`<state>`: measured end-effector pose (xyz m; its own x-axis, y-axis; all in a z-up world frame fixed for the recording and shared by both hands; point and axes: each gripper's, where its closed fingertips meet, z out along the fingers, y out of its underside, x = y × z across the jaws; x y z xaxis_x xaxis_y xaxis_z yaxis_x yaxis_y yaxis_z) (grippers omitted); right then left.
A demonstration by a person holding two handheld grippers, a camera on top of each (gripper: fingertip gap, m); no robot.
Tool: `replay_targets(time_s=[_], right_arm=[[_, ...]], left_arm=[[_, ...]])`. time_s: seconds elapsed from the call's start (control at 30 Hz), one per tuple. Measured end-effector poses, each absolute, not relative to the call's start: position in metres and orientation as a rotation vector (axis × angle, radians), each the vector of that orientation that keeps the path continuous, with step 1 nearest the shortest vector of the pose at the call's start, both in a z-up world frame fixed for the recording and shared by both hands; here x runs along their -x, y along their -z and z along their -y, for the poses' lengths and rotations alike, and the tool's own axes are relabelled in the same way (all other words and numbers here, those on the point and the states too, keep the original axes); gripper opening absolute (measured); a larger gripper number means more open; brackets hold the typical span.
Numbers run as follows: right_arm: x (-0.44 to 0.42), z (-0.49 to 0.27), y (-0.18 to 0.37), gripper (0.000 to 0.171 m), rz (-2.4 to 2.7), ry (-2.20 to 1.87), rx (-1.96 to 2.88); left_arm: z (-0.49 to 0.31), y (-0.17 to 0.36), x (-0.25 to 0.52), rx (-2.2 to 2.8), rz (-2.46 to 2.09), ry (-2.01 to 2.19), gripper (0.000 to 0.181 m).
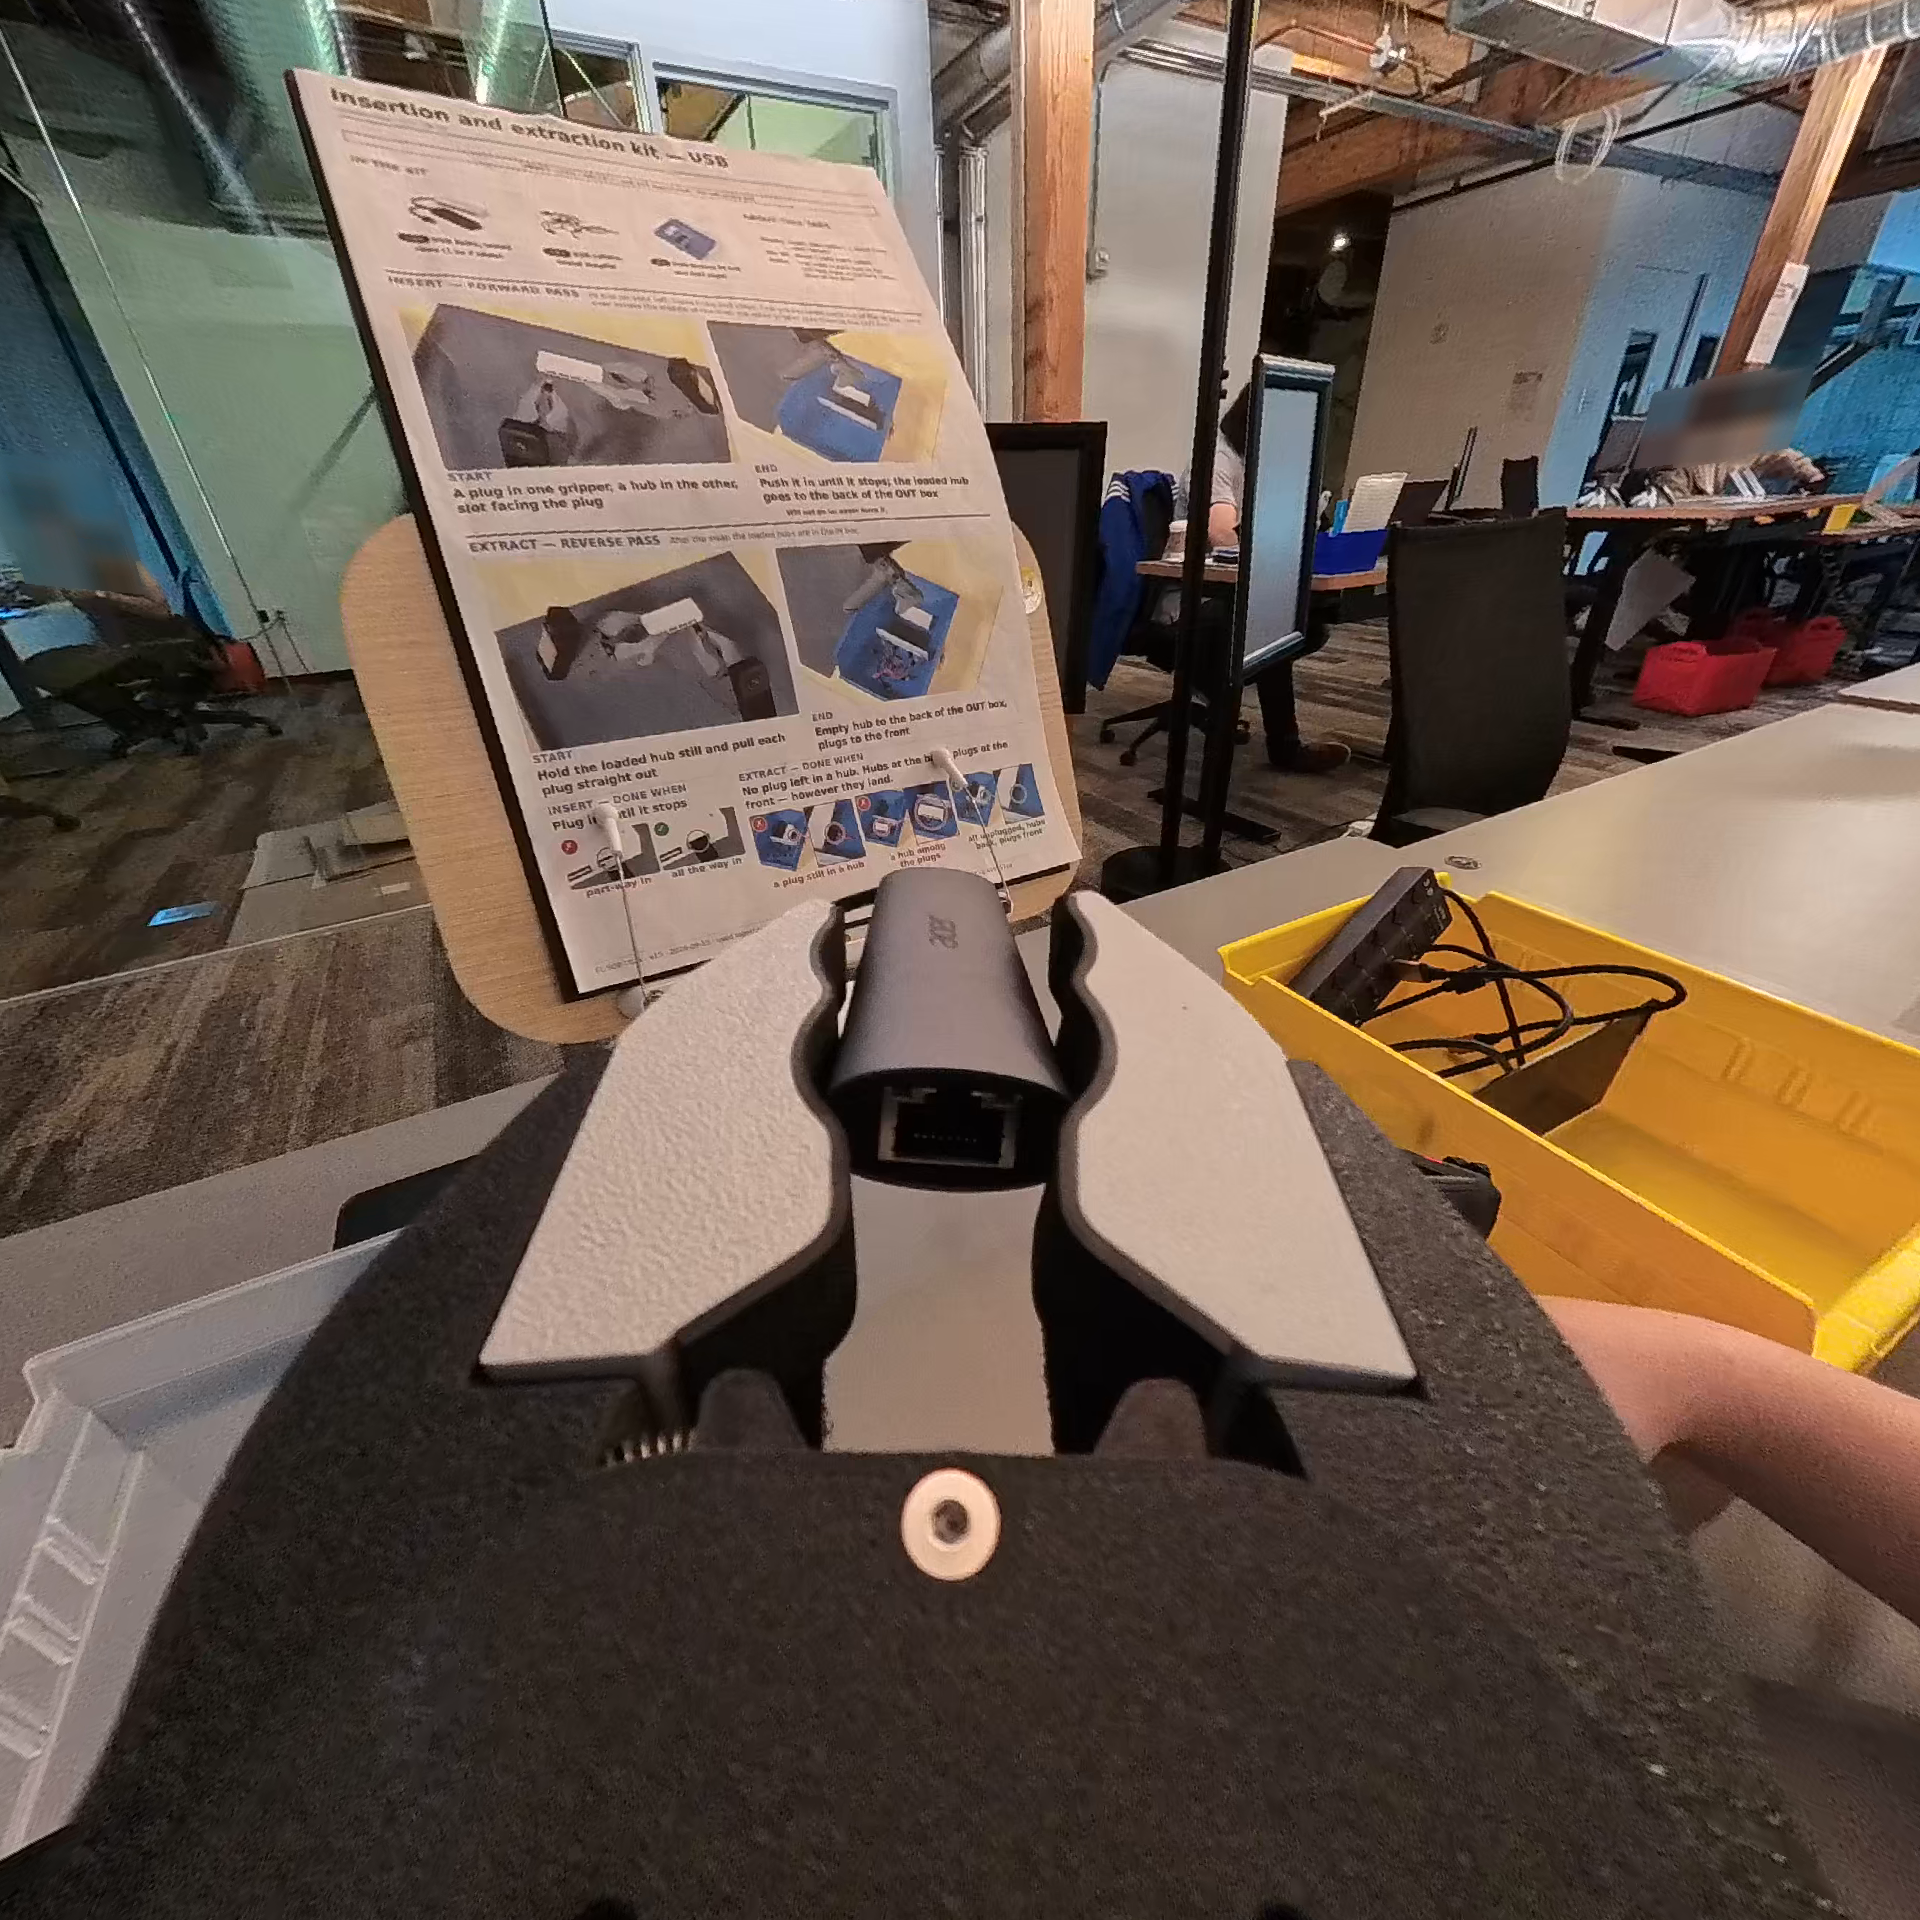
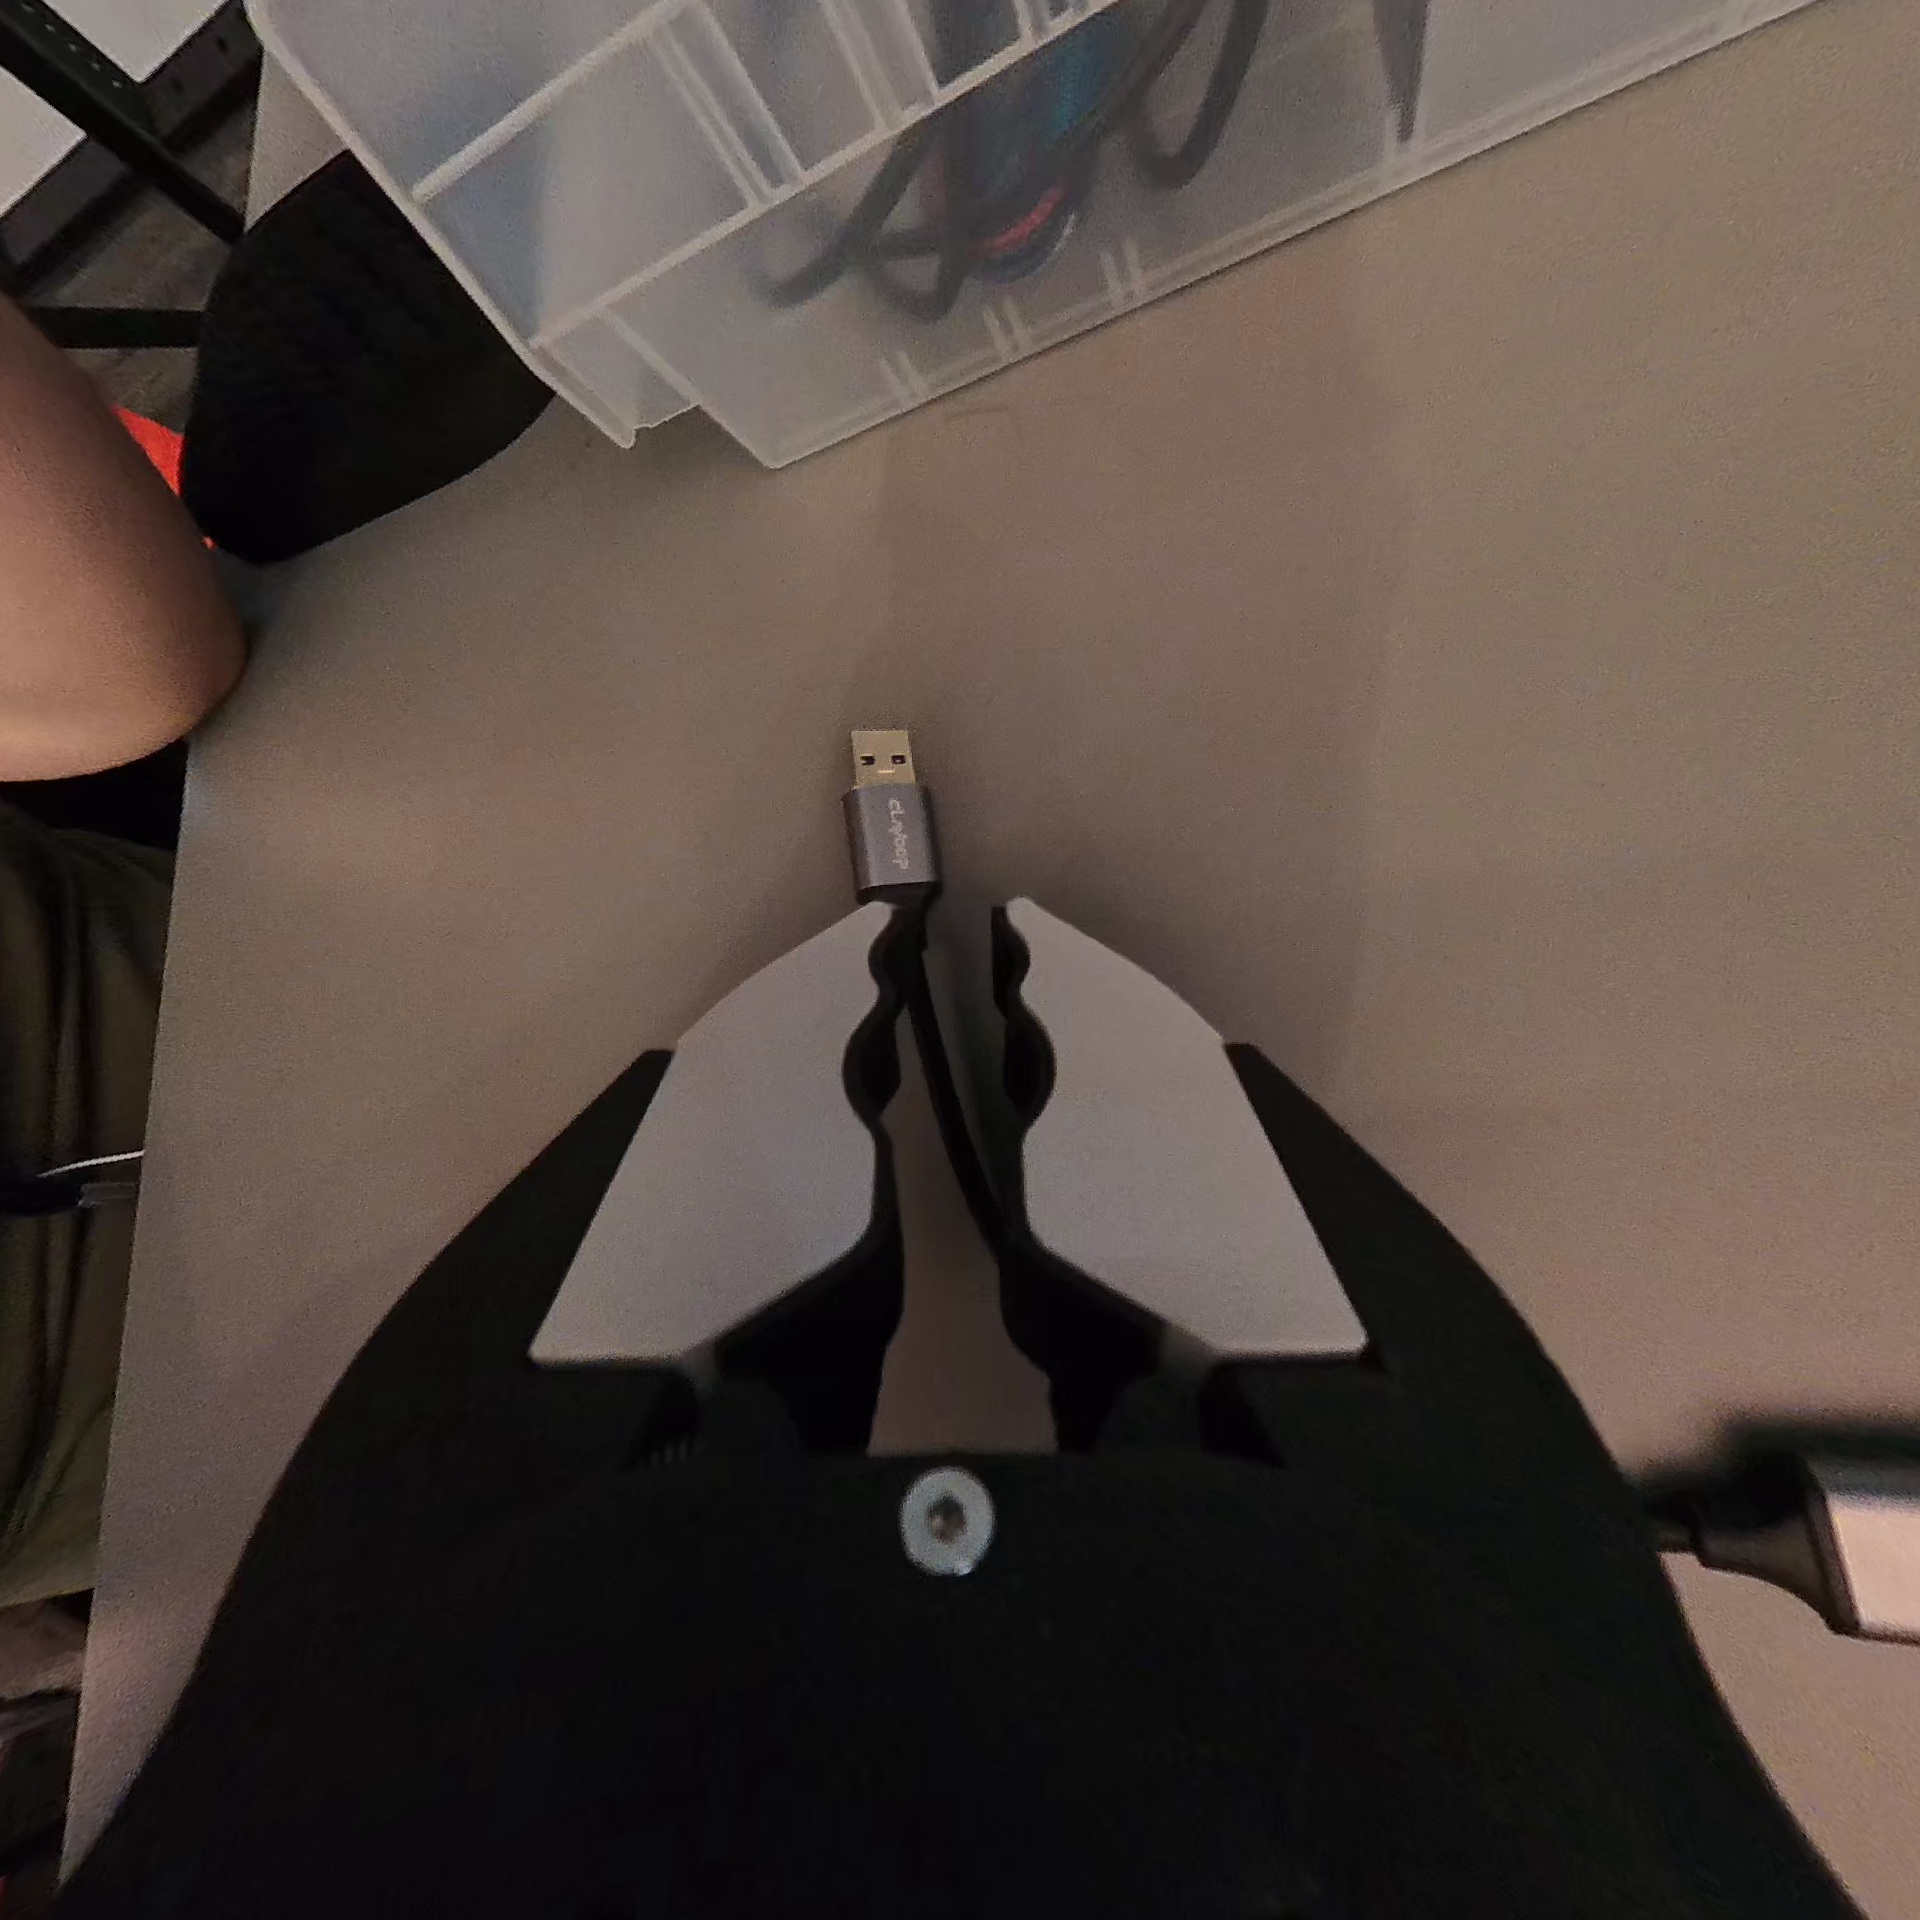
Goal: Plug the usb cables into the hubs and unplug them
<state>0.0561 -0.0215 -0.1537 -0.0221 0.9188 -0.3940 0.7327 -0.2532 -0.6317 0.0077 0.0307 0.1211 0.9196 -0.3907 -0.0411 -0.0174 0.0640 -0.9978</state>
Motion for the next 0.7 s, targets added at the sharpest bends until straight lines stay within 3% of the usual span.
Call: replay_targets(time_s=[0.7], right_arm=[[-0.054, 0.036, 0.158, 0.01, 1.884, -1.135, 2.006]], left_arm=[[-0.029, -0.119, -0.018, 1.493, -0.371, 0.283, 0.038]])
